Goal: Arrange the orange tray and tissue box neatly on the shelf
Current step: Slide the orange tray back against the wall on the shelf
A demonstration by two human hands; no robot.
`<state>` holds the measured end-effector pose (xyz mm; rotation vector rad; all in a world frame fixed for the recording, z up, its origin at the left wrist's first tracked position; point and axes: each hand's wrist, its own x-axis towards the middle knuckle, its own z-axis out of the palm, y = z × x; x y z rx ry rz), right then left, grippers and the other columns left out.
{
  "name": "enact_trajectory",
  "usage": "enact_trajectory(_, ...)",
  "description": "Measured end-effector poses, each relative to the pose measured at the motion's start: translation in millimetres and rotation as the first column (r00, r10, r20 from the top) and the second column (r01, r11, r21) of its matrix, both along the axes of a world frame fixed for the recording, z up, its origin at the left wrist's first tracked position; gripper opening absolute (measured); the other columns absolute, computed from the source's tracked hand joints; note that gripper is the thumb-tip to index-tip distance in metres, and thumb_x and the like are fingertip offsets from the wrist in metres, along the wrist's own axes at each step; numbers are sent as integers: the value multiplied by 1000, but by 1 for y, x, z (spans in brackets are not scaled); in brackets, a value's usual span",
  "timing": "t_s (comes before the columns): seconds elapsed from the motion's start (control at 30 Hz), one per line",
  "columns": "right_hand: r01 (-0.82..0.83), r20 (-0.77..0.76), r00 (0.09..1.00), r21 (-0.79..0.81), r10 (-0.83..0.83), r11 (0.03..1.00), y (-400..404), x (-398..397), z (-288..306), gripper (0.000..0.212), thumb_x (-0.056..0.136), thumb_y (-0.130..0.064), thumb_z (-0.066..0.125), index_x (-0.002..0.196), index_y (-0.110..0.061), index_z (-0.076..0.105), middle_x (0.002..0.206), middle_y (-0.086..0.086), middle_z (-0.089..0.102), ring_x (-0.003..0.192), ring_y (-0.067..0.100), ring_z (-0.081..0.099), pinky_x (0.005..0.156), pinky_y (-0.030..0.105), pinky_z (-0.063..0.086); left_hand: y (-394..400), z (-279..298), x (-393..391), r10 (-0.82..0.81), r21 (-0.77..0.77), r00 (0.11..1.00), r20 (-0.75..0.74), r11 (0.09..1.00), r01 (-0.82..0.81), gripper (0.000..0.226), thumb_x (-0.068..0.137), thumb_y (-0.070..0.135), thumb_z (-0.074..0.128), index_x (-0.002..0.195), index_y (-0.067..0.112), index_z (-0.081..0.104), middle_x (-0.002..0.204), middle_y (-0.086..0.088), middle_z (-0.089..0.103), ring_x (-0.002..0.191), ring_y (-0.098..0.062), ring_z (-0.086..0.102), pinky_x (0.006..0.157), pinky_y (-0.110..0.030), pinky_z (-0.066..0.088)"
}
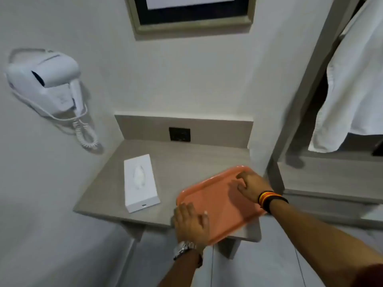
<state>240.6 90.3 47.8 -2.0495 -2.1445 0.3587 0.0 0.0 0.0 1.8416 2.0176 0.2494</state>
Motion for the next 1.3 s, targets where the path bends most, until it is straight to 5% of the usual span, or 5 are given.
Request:
enact_trajectory(0.1, 75, -66, 995, -58, -79, 995, 5, 26, -22, 38, 93, -34, 51, 123, -14, 64, 130, 10, 66, 116, 31, 61, 98, 42, 51, -6, -20, 12, 131, -67, 987, 93, 990, -125, 70, 103, 51, 31, 160, 11, 23, 169, -16, 22, 155, -36, 20, 127, -47, 19)
enact_trajectory(0.33, 192, -32, 979, -184, -201, 964, 22, 64, -63, 63, 92, -36, 57, 144, -5, 41, 150, 20, 41, 137, 39, 39, 114, 46, 35, -9, -44, 48, 316, -73, 920, 233, 949, -308, 78, 102, 50, 36, 161, 4, 15, 170, -23, 10, 152, -43, 23, 124, -55, 27)
enact_trajectory(0.5, 241, -172, 945, -216, -280, 946, 30, 73, -70, 53, 82, -33, 64, 127, -8, 51, 129, 19, 56, 117, 43, 54, 99, 49, 48, 5, -36, 56, 418, -89, 881, 222, 908, -408, 69, 103, 41, 43, 158, 4, 24, 168, -23, 15, 151, -44, 22, 123, -57, 27)
enact_trajectory(0.73, 384, -440, 737, -353, -514, 853, 44, 78, -71, 67, 86, -30, 65, 145, -10, 40, 136, 23, 58, 124, 45, 54, 104, 54, 46, 30, -22, 51, 539, -126, 827, 160, 842, -525, 62, 102, 35, 46, 153, 2, 33, 156, -22, 39, 138, -44, 39, 116, -55, 36)
enact_trajectory(1.3, 537, -668, 410, -374, -621, 756, 114, 25, -43, 54, 93, -29, 62, 142, -21, 42, 144, 14, 53, 125, 39, 53, 102, 47, 43, 241, 42, -26, 409, -2, 845, 345, 900, -435, 53, 96, 29, 50, 141, 3, 48, 139, -23, 55, 125, -43, 54, 107, -52, 46)
